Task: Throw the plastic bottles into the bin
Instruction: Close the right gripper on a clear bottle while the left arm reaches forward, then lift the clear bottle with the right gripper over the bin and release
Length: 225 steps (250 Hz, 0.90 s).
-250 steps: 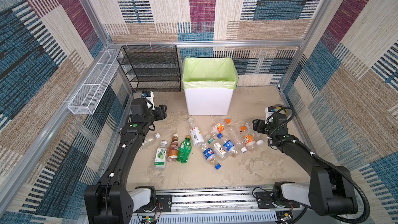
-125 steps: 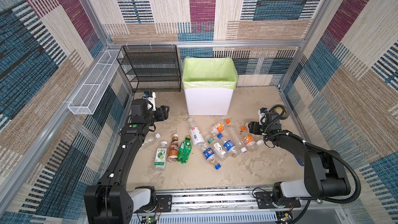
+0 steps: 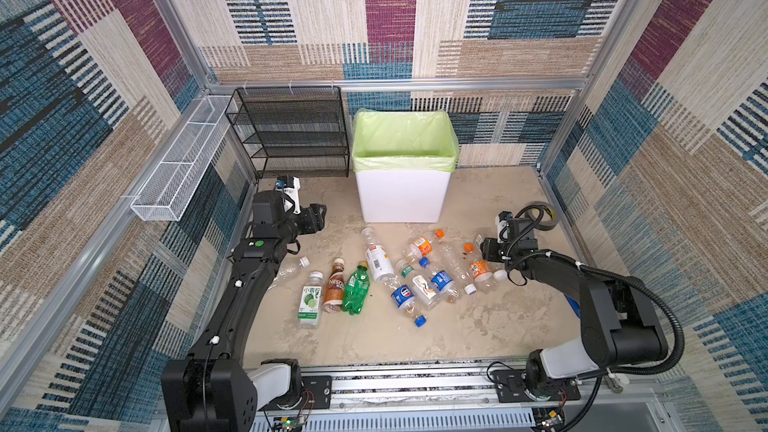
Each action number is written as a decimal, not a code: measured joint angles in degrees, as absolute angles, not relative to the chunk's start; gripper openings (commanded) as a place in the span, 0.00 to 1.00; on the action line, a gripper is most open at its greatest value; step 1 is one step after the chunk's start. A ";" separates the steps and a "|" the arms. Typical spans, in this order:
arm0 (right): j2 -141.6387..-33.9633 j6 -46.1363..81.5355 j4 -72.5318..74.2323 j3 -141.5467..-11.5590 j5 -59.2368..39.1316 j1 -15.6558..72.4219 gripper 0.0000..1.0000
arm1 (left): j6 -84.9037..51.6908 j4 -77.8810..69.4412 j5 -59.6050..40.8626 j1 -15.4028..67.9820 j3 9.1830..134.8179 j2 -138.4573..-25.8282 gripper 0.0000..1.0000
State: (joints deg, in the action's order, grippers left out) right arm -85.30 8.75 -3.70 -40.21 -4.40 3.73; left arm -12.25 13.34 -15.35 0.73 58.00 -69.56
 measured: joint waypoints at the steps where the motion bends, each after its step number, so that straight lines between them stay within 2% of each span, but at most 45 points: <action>1: -85.30 8.75 -3.73 -40.23 -4.38 3.73 0.50 | -12.25 13.34 -15.35 0.73 58.00 -69.56 0.71; 69: -83.18 8.97 -3.97 -40.66 -3.75 3.73 0.44 | -12.23 13.93 -15.33 0.71 57.95 -69.47 0.71; 154: -76.25 7.79 -4.58 -47.11 0.84 3.66 0.41 | -12.21 14.15 -15.14 0.71 57.84 -69.14 0.71; 225: -62.52 7.38 2.39 -46.09 0.99 3.62 0.42 | -12.21 14.22 -15.18 0.71 57.78 -68.75 0.71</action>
State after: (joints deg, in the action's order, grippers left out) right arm -62.52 7.38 2.39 -46.09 0.99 3.62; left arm -12.21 14.22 -15.18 0.71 57.78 -68.75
